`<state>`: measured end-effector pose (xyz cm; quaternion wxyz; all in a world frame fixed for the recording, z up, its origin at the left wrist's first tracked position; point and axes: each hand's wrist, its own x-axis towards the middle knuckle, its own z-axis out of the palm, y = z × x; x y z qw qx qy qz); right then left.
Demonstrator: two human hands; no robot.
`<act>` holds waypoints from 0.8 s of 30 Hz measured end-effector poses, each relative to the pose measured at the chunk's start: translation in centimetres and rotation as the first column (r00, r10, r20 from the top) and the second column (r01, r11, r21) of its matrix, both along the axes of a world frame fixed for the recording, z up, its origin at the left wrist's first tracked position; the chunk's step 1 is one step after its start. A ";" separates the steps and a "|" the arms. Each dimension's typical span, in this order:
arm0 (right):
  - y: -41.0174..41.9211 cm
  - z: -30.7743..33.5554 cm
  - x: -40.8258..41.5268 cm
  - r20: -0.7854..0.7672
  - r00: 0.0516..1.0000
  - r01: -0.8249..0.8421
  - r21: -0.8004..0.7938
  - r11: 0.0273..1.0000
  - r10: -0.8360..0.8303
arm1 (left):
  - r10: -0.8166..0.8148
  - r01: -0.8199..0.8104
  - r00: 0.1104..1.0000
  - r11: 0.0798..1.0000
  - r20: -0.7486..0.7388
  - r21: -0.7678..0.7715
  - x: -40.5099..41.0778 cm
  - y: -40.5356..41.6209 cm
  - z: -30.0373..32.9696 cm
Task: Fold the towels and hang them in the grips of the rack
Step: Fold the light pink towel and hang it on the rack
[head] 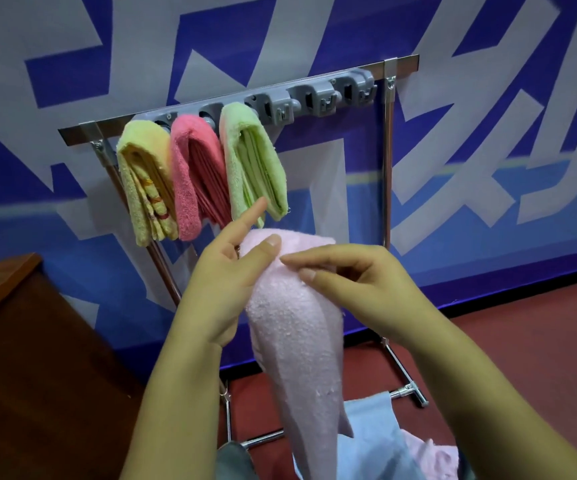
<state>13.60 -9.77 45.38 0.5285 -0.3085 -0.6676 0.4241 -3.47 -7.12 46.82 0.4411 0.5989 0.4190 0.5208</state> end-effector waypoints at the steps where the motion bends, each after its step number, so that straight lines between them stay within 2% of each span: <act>1: 0.1 0.0 -0.2 -0.018 1.000 -0.009 0.005 1.000 0.009 | 0.014 -0.014 1.000 1.000 -0.013 0.002 -0.2 0.0 0.0; 3: 0.2 0.1 -0.5 -0.052 0.998 -0.042 0.005 0.999 0.042 | 0.009 -0.008 0.999 1.000 0.033 -0.005 -0.6 -0.1 -0.1; 7: 0.4 0.7 -1.3 -0.099 0.985 -0.140 0.007 0.990 0.140 | -0.064 0.070 0.966 0.997 0.251 -0.015 -1.2 -0.7 -0.5; 9: 0.5 1.1 -1.3 -0.111 0.981 -0.161 0.023 0.987 0.162 | -0.119 0.123 0.944 0.992 0.308 0.007 -1.5 -1.0 -1.0; 11: 0.6 1.5 -1.1 -0.117 0.980 -0.157 0.034 0.987 0.160 | -0.172 0.171 0.942 0.985 0.288 0.028 -1.4 -1.2 -1.5; 18: 0.6 2.3 0.6 -0.103 0.985 -0.130 0.071 0.989 0.137 | -0.167 0.097 0.921 0.973 0.351 0.208 0.5 -1.2 -0.8; 24: 0.6 2.3 1.7 -0.125 0.987 -0.093 0.079 0.993 0.102 | -0.123 0.042 0.919 0.976 0.375 0.215 2.4 -1.3 0.9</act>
